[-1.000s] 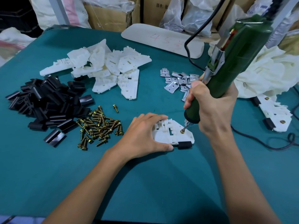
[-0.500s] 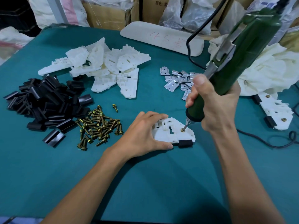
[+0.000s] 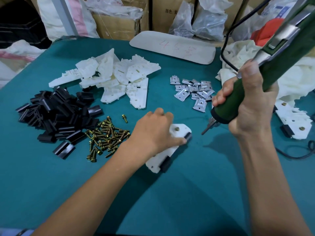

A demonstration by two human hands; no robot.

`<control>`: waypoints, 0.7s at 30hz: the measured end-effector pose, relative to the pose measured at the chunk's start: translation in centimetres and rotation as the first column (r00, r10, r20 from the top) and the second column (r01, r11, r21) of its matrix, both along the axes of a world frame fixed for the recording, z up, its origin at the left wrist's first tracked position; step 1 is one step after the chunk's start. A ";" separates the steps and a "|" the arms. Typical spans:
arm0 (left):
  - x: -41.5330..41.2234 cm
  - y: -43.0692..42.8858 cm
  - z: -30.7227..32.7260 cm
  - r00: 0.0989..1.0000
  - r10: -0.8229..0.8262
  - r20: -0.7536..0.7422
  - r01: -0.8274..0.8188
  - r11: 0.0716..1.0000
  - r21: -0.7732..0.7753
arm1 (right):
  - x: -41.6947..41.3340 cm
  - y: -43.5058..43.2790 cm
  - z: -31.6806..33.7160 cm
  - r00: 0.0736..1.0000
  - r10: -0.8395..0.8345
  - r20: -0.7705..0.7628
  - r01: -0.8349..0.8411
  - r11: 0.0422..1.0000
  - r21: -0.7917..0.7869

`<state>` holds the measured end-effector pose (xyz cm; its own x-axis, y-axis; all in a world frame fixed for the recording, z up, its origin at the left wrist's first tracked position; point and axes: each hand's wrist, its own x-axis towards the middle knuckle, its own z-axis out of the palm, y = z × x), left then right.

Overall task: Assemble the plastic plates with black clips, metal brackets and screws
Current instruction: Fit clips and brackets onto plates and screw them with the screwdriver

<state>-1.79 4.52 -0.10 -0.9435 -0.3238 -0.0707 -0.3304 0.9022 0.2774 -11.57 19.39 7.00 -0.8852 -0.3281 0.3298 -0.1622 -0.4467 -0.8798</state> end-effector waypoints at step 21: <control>2.3 -3.0 -0.4 0.946 -0.308 0.103 0.310 0.951 -0.002 | 0.0 -0.4 -1.7 0.998 -0.061 0.016 0.060 0.997 0.041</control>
